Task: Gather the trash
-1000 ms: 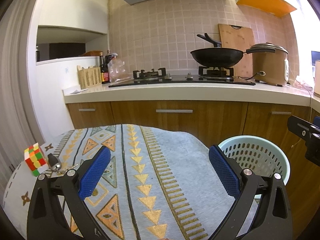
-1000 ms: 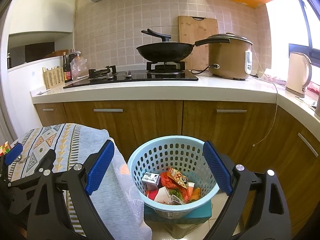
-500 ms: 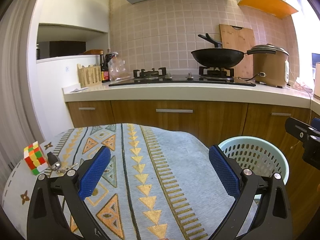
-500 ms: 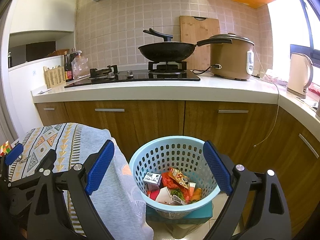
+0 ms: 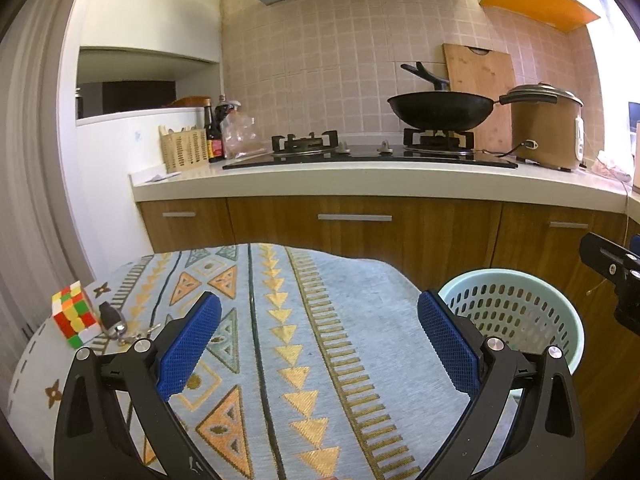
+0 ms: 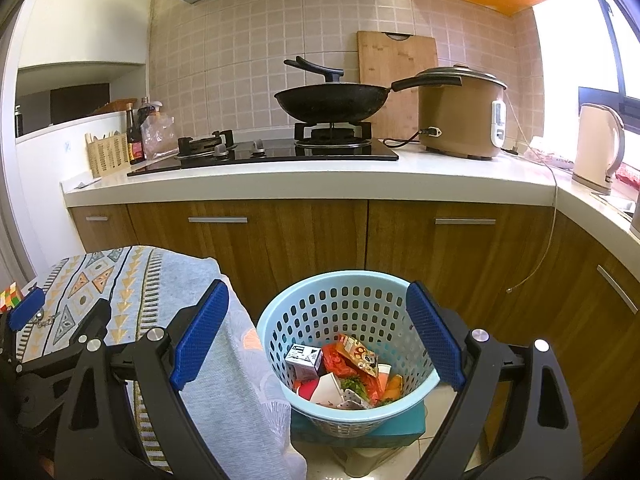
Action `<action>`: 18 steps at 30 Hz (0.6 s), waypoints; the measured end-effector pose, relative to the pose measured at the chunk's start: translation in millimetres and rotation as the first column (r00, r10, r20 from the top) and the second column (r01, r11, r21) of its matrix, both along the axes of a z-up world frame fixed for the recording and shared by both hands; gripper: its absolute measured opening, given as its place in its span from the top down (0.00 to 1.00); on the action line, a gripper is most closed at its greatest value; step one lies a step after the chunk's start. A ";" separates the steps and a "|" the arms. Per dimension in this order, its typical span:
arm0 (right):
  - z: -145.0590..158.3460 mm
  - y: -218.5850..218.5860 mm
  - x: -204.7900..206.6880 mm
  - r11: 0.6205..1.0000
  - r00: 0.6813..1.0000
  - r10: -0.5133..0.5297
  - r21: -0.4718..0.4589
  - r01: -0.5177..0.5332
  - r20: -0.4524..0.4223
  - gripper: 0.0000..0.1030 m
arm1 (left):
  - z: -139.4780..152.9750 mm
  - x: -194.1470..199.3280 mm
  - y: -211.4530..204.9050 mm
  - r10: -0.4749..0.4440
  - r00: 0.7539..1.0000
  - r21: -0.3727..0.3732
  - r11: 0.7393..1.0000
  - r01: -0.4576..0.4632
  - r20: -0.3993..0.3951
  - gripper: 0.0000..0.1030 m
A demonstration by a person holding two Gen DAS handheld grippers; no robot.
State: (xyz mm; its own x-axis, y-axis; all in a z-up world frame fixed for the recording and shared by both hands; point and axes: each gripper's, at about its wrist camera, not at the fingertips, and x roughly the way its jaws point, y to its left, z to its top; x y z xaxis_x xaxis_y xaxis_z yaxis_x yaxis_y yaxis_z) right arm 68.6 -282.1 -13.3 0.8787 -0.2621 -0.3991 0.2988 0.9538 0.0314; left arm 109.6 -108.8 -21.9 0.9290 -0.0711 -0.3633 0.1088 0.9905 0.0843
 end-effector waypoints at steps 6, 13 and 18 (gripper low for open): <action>-0.5 -0.5 -0.9 1.000 1.000 -0.002 0.002 0.002 -0.002 0.17 | 0.5 0.9 2.2 -0.009 1.000 -0.007 1.000 0.009 -0.002 0.07; 1.5 -1.0 -4.2 1.000 1.000 -0.007 -0.002 0.007 0.003 0.17 | 0.4 -1.3 -1.7 0.036 0.999 0.037 0.999 -0.037 0.021 0.07; 3.9 -3.1 -7.6 1.000 1.000 -0.011 -0.004 0.011 0.010 0.17 | 1.7 -1.4 0.8 0.038 0.999 0.030 0.999 -0.038 0.018 0.08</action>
